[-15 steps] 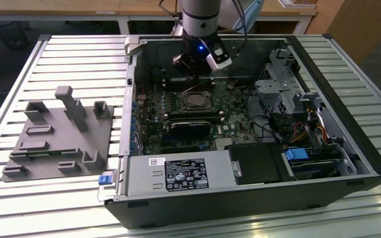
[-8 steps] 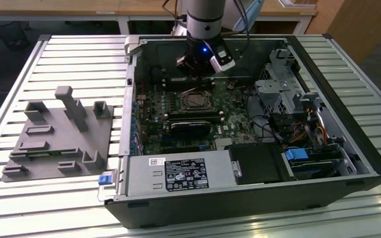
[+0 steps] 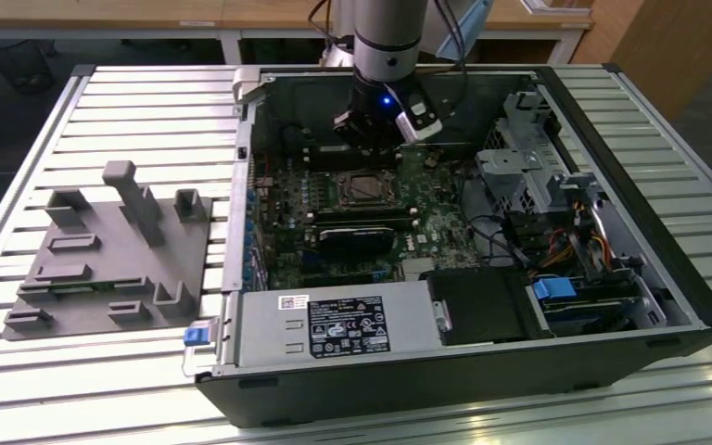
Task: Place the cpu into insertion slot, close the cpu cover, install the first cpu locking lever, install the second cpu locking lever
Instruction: 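Install the first cpu locking lever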
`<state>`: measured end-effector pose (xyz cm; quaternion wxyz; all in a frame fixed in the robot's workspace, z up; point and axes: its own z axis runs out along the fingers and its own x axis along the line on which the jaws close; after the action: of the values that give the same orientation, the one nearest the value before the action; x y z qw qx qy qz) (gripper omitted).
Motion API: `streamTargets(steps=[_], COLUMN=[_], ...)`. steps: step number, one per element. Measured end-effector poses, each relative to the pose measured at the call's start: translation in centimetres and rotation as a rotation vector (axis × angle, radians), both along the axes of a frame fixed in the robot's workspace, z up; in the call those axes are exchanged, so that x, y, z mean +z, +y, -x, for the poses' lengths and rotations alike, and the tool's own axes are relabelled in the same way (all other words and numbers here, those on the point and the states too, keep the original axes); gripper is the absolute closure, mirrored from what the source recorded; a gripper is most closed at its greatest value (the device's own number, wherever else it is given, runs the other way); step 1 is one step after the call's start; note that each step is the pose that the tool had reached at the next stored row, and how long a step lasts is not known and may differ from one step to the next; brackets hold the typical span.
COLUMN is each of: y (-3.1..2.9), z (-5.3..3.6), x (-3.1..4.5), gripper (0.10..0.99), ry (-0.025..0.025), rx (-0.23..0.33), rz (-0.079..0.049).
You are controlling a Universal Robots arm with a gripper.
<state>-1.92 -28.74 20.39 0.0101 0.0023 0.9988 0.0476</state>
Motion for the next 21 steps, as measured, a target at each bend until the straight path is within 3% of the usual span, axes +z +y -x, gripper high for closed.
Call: streamTargets(steps=[5, 14, 21], y=[0.0, 0.01, 0.0], z=[-0.06, -0.08, -0.07], x=[-0.46, -0.03, -0.26], gripper=[0.976, 0.976, 0.976], ry=[0.0019, 0.0016, 0.0018], rx=[0.0, 0.0, 0.0], rz=[0.0, 0.0, 0.013])
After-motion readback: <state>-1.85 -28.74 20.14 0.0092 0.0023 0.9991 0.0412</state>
